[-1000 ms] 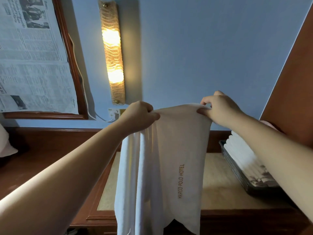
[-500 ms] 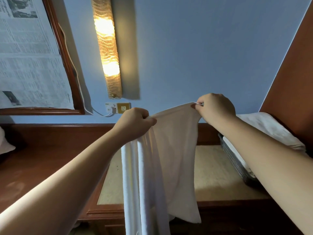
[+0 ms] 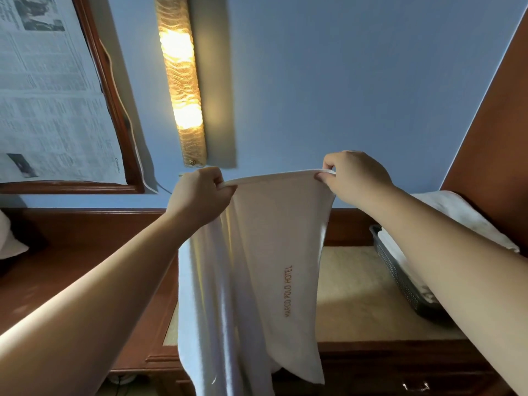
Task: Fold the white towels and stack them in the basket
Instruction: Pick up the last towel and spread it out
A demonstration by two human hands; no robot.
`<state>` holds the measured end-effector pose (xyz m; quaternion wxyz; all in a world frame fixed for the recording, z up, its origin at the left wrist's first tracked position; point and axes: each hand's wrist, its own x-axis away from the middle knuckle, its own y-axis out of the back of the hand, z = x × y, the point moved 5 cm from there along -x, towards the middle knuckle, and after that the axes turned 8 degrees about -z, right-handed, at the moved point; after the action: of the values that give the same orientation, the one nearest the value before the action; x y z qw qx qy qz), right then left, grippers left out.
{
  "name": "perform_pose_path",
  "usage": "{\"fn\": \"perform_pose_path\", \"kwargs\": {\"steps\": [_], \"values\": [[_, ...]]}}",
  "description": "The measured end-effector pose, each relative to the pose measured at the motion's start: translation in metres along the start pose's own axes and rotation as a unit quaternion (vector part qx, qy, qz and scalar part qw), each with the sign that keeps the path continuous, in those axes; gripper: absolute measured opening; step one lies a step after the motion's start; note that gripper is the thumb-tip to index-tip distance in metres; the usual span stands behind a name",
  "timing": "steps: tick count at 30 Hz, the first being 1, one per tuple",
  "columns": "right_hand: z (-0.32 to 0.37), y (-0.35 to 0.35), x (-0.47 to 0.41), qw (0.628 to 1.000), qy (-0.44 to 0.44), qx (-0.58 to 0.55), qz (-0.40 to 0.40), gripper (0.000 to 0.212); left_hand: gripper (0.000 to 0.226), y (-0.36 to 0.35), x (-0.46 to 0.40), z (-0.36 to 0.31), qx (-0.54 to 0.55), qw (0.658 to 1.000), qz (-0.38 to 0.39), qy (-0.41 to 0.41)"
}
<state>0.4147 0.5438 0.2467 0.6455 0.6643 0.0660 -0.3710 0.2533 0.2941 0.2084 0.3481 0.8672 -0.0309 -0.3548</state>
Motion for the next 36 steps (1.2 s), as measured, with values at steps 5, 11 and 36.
{"fn": "perform_pose_path", "kwargs": {"steps": [5, 11, 36], "values": [[0.000, -0.002, -0.002, 0.994, -0.029, 0.103, -0.013, 0.048, 0.033, -0.009, 0.011, -0.016, 0.012, 0.999, 0.031, 0.001], [0.001, -0.017, 0.002, 0.981, -0.165, -0.093, 0.040, 0.044, 0.040, -0.011, 0.016, -0.019, 0.037, 0.998, 0.045, -0.018], [0.039, -0.047, 0.020, 0.813, -0.193, -0.511, 0.202, 0.047, 0.028, -0.025, 0.054, -0.047, 0.155, 0.971, 0.127, -0.130]]}}
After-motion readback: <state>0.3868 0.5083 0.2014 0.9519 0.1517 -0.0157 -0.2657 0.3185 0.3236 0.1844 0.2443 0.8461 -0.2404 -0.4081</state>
